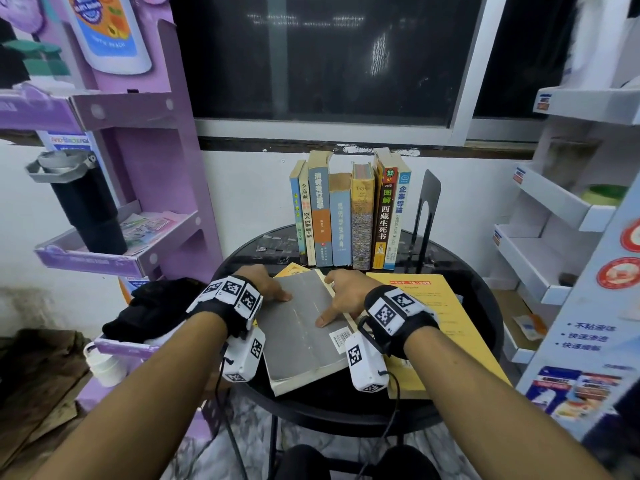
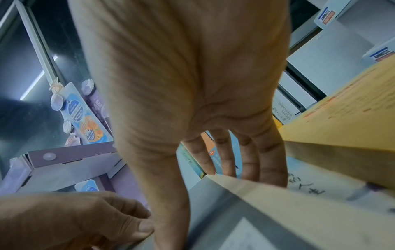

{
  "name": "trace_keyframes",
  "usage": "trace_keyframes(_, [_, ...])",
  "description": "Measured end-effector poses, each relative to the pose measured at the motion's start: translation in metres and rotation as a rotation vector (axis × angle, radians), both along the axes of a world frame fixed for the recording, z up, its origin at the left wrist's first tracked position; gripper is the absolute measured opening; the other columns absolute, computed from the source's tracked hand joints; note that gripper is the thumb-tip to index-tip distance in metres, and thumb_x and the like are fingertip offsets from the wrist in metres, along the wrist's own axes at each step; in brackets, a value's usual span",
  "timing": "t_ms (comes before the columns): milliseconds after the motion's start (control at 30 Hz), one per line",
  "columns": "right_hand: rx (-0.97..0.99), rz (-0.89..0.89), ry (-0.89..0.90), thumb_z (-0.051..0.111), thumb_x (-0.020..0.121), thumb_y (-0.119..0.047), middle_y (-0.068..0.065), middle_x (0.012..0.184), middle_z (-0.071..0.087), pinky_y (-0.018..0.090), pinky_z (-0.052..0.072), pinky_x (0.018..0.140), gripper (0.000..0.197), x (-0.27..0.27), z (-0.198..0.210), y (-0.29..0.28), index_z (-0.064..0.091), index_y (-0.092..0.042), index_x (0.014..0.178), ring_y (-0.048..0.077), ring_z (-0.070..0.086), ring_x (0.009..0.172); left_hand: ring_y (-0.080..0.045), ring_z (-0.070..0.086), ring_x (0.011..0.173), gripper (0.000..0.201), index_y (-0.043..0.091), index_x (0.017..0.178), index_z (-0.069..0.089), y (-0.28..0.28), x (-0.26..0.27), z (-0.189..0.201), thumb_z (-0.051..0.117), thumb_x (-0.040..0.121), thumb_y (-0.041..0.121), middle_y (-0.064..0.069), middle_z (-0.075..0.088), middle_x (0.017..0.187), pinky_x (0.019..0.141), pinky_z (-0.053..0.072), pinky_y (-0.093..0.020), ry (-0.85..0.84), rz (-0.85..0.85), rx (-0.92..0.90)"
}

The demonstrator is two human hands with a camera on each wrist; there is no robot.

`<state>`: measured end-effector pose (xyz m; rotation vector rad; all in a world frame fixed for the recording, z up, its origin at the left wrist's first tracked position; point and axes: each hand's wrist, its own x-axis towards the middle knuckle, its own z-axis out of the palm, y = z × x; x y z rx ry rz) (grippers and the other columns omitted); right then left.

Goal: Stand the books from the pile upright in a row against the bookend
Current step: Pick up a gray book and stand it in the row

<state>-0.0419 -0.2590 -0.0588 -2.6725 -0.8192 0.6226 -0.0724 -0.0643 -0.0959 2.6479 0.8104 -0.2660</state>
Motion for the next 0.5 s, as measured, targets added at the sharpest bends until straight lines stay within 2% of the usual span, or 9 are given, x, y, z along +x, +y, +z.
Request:
trace_keyframes(167, [0.026, -0.015, 0.022, 0.088, 0.065, -0.033, 0.007, 0.132, 0.053, 0.042, 0.052, 0.094, 0.087, 0.000, 0.000, 0.000, 0.044, -0.012, 0.137, 0.025, 0.054, 0.115, -0.024, 0.061, 0.095, 0.064, 0.009, 0.108, 0.067, 0.000, -0.002, 0.004, 0.074, 0.068, 0.058, -0.009, 0.067, 0.109, 0.076, 0.048, -0.029, -0.036, -0.014, 0.041])
trace_keyframes(233, [0.056, -0.028, 0.064, 0.088, 0.065, -0.029, 0.007, 0.128, 0.056, 0.041, 0.053, 0.093, 0.082, -0.001, 0.000, -0.002, 0.046, -0.013, 0.133, 0.024, 0.055, 0.112, -0.024, 0.060, 0.092, 0.062, 0.010, 0.102, 0.068, 0.002, -0.005, 0.005, 0.074, 0.065, 0.060, -0.009, 0.068, 0.107, 0.074, 0.047, -0.029, -0.063, -0.038, 0.045])
trace_keyframes(400, [0.119, -0.038, 0.170, 0.091, 0.061, -0.025, 0.008, 0.115, 0.068, 0.045, 0.055, 0.091, 0.065, -0.002, 0.002, -0.006, 0.061, -0.011, 0.117, 0.024, 0.064, 0.103, -0.022, 0.058, 0.102, 0.064, 0.015, 0.108, 0.064, 0.006, -0.014, 0.010, 0.079, 0.063, 0.057, -0.003, 0.063, 0.107, 0.087, 0.048, -0.031, -0.146, -0.040, -0.015])
trace_keyframes(500, [0.183, -0.051, 0.219, 0.089, 0.063, -0.016, 0.008, 0.114, 0.068, 0.046, 0.055, 0.090, 0.052, -0.002, 0.005, -0.008, 0.062, -0.013, 0.108, 0.027, 0.065, 0.103, -0.020, 0.062, 0.099, 0.058, 0.014, 0.101, 0.070, 0.007, -0.018, 0.017, 0.084, 0.059, 0.053, -0.002, 0.068, 0.104, 0.090, 0.050, -0.031, -0.195, -0.044, -0.087])
